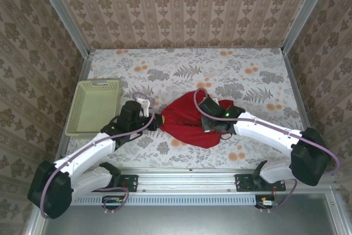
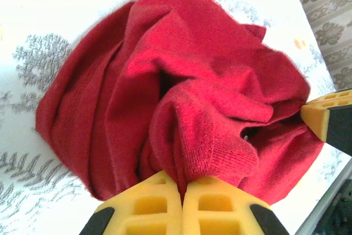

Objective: Fold the inside-out t-shirt

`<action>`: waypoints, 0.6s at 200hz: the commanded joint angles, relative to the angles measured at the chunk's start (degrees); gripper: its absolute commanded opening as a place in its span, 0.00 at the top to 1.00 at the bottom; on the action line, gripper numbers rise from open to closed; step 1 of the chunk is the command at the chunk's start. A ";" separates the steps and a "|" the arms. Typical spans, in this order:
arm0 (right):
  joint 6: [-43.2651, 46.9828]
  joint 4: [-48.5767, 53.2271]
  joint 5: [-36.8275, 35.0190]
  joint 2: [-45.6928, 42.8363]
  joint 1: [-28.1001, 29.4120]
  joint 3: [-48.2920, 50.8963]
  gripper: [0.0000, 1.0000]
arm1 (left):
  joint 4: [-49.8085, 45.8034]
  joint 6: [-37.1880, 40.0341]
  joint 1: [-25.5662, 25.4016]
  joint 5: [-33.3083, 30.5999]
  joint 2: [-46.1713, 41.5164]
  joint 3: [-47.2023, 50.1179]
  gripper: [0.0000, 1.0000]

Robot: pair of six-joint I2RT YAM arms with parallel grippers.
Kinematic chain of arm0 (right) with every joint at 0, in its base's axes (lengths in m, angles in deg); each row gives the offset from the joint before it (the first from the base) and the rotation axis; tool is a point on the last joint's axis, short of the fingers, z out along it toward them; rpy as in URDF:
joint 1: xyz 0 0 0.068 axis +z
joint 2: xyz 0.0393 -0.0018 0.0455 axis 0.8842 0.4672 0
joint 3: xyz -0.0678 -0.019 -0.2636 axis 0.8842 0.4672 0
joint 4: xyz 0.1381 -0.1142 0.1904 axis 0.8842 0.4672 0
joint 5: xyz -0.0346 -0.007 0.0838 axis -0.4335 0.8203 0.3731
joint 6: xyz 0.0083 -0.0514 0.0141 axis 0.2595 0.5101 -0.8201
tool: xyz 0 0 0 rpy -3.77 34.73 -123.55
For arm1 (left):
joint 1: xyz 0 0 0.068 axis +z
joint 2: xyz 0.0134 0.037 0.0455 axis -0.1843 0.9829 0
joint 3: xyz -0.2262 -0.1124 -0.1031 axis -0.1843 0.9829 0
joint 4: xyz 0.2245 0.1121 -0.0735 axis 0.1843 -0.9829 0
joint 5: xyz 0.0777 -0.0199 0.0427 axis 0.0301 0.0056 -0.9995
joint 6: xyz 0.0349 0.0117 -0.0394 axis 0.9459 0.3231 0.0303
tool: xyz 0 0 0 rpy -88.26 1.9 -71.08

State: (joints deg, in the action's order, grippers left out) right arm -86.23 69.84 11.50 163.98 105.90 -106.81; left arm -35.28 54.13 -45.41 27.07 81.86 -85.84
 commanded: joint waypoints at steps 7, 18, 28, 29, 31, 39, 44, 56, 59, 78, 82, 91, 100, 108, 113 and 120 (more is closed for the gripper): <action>9.79 8.36 -4.65 -5.97 -5.77 -16.87 1.00 | -6.34 9.84 0.86 -1.95 2.88 -20.69 1.00; 12.61 10.99 -4.60 -7.00 -8.51 -25.37 1.00 | -8.46 12.69 0.93 -2.79 4.49 -29.10 1.00; 14.89 12.30 -5.16 -7.95 -9.67 -32.77 1.00 | -9.49 14.37 1.02 -2.92 5.55 -35.59 1.00; 15.11 12.35 -5.39 -8.04 -9.75 -32.77 1.00 | -9.54 14.55 1.03 -2.88 5.60 -36.09 1.00; 15.50 12.46 -5.63 -8.26 -9.78 -33.92 1.00 | -9.64 14.84 1.03 -2.80 5.74 -37.23 1.00; 16.96 12.71 -6.15 -9.05 -9.90 -39.10 1.00 | -9.46 15.57 0.95 -1.96 6.07 -40.72 1.00; 17.36 12.85 -6.08 -9.54 -9.91 -41.19 1.00 | -9.17 15.89 0.80 -1.71 6.04 -42.15 1.00; 17.41 12.18 -4.72 -11.10 -9.91 -43.23 1.00 | -7.83 16.05 0.40 -2.31 5.39 -42.75 1.00; 17.24 11.81 -4.36 -11.61 -9.91 -42.89 1.00 | -7.49 15.89 0.34 -2.38 5.24 -42.33 1.00; 15.11 8.16 -3.57 -15.44 -9.91 -34.98 1.00 | -4.84 14.16 0.29 -2.26 4.40 -36.07 1.00; 14.57 7.51 -3.65 -16.01 -9.95 -32.60 1.00 | -4.80 13.74 0.25 -2.50 4.55 -34.46 1.00; 12.94 6.88 -3.40 -16.64 -10.24 -27.42 1.00 | -5.75 12.94 0.33 -2.97 5.49 -31.50 1.00; 11.22 7.07 -2.21 -16.50 -10.67 -23.25 1.00 | -7.47 12.70 0.26 -2.48 7.39 -29.31 1.00; 9.78 6.91 -0.83 -16.35 -11.23 -19.77 1.00 | -9.92 12.73 0.25 -1.98 9.57 -28.46 1.00; 9.00 6.68 -0.03 -16.24 -11.80 -17.90 1.00 | -11.93 12.92 0.24 -1.88 11.02 -28.83 1.00; 8.25 6.52 1.44 -16.01 -12.93 -16.43 1.00 | -14.89 13.34 0.24 -1.58 13.07 -30.06 1.00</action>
State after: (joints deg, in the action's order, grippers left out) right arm -74.12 74.17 9.16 144.06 95.23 -131.53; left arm -40.48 66.90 -45.14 25.14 87.96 -117.14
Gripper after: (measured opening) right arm 0.065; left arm 0.055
